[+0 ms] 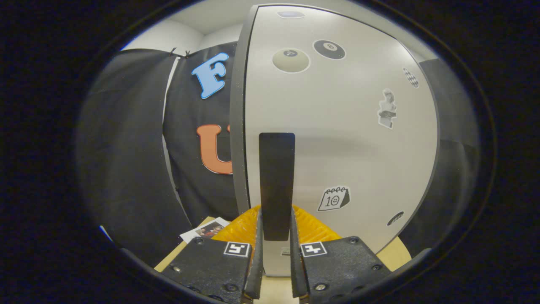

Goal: Open the shoe cabinet door, grab the shoes and put them into the shoe cabinet, then close the shoe cabinet door.

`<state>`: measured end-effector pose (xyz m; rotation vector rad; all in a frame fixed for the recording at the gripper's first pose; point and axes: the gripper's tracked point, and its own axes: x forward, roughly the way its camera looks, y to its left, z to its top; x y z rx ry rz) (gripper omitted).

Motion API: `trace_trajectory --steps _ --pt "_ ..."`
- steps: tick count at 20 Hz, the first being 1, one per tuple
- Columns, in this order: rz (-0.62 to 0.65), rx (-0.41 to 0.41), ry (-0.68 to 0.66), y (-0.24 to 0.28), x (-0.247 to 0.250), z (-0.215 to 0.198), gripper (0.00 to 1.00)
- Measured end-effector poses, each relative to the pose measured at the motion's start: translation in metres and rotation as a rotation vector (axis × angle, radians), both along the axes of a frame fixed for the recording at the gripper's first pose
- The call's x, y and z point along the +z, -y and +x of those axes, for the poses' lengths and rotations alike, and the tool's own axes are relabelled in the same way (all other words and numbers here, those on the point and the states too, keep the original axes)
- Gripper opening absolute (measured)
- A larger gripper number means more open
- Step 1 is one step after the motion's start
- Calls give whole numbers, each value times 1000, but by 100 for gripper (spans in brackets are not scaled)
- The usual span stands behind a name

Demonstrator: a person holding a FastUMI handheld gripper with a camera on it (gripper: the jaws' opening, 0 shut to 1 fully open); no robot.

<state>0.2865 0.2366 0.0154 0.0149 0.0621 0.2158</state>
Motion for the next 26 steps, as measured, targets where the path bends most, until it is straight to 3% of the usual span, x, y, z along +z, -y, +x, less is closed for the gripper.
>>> trace_trajectory --steps 8,14,26 --pt "42 127 -13 13 -2 -44 23" --pt "39 135 10 36 -6 -81 19" --pt "14 140 27 69 -13 -116 14"
